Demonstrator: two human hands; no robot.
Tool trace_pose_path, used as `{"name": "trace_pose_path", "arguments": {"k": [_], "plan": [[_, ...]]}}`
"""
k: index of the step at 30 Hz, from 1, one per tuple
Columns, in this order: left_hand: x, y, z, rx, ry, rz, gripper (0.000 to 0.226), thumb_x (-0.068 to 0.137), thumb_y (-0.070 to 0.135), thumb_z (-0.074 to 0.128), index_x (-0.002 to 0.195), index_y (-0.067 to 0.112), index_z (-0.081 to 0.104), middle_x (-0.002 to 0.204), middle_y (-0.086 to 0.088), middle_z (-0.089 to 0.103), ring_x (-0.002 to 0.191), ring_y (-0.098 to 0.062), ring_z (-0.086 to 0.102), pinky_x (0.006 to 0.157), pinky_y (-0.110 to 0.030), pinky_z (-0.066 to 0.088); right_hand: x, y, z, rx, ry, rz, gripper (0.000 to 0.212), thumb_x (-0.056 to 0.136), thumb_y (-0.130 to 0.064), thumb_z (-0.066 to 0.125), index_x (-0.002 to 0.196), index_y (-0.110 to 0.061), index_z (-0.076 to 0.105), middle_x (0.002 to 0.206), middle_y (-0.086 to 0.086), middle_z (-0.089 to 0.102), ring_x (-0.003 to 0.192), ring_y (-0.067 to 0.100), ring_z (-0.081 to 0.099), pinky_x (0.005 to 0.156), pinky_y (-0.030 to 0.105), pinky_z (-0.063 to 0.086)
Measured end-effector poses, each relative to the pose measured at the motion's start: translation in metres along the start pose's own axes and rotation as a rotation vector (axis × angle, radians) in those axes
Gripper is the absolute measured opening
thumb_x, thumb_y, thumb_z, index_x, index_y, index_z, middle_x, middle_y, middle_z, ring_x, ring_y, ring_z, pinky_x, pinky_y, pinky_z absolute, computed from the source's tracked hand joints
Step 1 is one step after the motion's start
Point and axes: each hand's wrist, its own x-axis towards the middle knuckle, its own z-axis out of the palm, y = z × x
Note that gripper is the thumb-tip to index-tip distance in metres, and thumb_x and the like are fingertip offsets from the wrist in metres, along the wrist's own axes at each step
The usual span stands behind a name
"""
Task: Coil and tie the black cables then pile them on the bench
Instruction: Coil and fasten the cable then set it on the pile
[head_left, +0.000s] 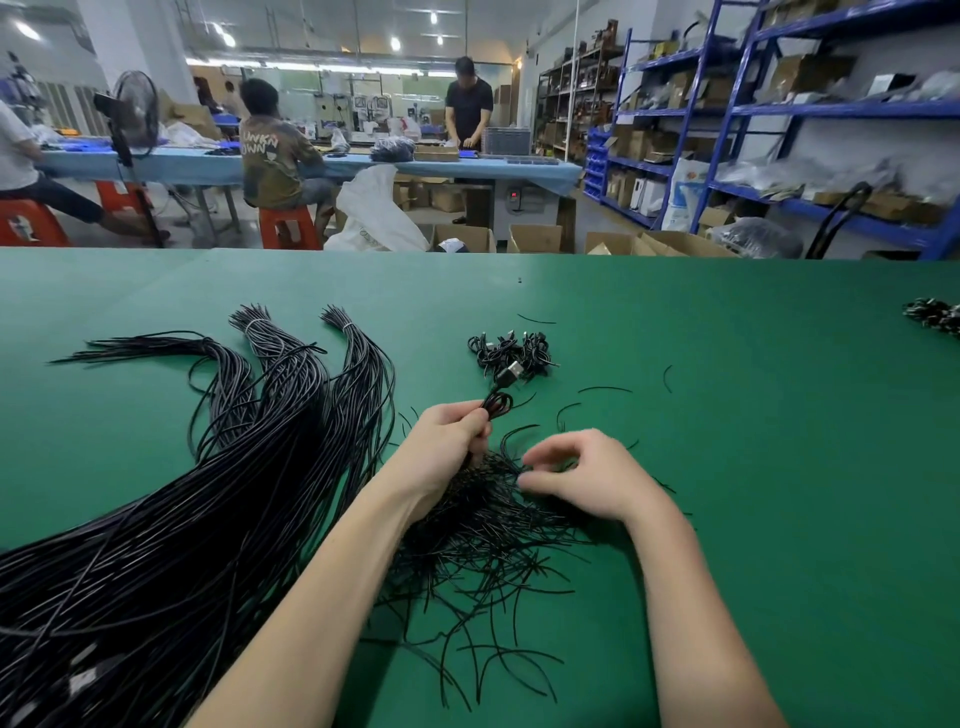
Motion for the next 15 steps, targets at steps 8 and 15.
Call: {"name": "trace_pose_path", "arguments": {"k": [8,15], "plan": [[0.003,-0.004,-0.005,-0.352,0.003,-0.095,0.014,0.103,0.004,0.050,0.107,-0.002,0.062,0.076,-0.001,0.058,0.058,-0.006,0.045,0.058,-0.020,0.040,-0.003,-0.016,0.011,-0.303,0.089,0.035,0.010,0.084,-0.042,0.079,0.076,-0.043,0.074,0.081,-0.026,0.071,0.086,-0.003,0.065,0.073,0.025,0.047],[0.002,0.003,-0.005,-0.585,-0.024,-0.192,0.010,0.102,0.003,0.050,0.102,0.002,0.060,0.074,-0.002,0.066,0.055,-0.005,0.050,0.057,-0.017,0.048,-0.005,-0.018,-0.007,0.133,0.335,-0.050,0.008,0.090,-0.040,0.073,0.084,-0.036,0.074,0.078,-0.014,0.075,0.070,0.008,0.066,0.069,0.028,0.053]]}}
